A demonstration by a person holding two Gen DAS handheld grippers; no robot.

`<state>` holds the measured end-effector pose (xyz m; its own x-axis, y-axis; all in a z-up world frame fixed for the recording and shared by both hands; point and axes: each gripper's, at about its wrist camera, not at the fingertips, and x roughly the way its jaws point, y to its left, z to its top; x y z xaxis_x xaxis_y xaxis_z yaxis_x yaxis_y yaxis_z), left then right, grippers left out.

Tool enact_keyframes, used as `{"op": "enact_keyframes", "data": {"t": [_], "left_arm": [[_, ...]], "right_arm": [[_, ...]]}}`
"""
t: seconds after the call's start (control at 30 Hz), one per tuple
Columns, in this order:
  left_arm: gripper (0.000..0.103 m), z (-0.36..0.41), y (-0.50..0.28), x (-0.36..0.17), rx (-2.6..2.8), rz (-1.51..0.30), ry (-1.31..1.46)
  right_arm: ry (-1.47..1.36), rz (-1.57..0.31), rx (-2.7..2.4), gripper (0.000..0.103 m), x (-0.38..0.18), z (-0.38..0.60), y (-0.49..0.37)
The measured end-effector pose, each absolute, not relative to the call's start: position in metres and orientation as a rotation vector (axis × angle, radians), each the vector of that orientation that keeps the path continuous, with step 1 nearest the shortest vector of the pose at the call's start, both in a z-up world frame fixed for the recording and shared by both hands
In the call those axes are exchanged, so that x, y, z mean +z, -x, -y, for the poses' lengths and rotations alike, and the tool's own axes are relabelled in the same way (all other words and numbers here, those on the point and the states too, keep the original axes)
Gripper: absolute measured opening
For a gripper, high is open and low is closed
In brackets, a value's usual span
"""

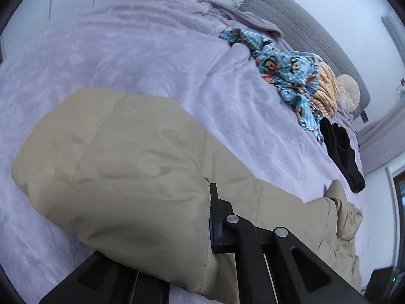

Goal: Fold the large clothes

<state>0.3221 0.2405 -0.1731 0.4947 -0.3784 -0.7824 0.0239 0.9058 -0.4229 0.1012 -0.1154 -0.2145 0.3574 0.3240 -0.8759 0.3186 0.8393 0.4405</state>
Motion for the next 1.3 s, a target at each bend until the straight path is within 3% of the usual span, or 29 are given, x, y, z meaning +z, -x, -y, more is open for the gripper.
{"op": "enact_keyframes", "data": {"t": [0.23, 0.4, 0.57, 0.7, 0.83, 0.97, 1.03, 1.07, 1.1, 1.13, 1.17, 1.3], "left_arm": [[0.008, -0.2, -0.29, -0.089, -0.439, -0.878, 0.222], [0.008, -0.117, -0.256, -0.059, -0.632, -0.83, 0.066], [0.008, -0.018, -0.215, -0.043, -0.754, -0.808, -0.033], [0.008, 0.069, -0.173, -0.062, -0.812, -0.828, -0.168], [0.008, 0.153, -0.133, -0.123, -0.778, -0.873, -0.408], [0.008, 0.186, -0.1, -0.181, -0.725, -0.928, -0.587], [0.016, 0.185, -0.092, -0.184, -0.719, -0.917, -0.606], [0.036, 0.181, -0.09, -0.182, -0.73, -0.914, -0.6], [0.07, 0.175, -0.087, -0.177, -0.73, -0.906, -0.592], [0.087, 0.167, -0.084, -0.169, -0.719, -0.886, -0.586], [0.087, 0.156, -0.081, -0.163, -0.715, -0.861, -0.583], [0.087, 0.101, -0.083, -0.127, -0.63, -0.817, -0.525]], "right_arm": [[-0.645, -1.239, 0.081, 0.007, -0.262, 0.076, -0.153], [-0.759, -1.271, 0.076, 0.007, -0.29, 0.088, -0.149], [-0.834, -1.192, 0.086, 0.007, -0.256, 0.139, -0.105], [-0.799, -1.118, -0.059, 0.007, -0.208, 0.216, -0.033], [-0.687, -1.107, -0.237, 0.009, -0.17, 0.294, 0.037], [-0.678, -1.129, -0.326, 0.01, -0.154, 0.348, 0.08], [-0.671, -1.137, -0.34, 0.01, -0.151, 0.361, 0.089], [-0.666, -1.139, -0.342, 0.015, -0.149, 0.365, 0.086], [-0.657, -1.141, -0.341, 0.024, -0.149, 0.368, 0.086], [-0.648, -1.14, -0.337, 0.056, -0.147, 0.371, 0.086], [-0.637, -1.134, -0.33, 0.085, -0.145, 0.367, 0.085], [-0.572, -1.119, -0.271, 0.089, -0.142, 0.344, 0.065]]}}
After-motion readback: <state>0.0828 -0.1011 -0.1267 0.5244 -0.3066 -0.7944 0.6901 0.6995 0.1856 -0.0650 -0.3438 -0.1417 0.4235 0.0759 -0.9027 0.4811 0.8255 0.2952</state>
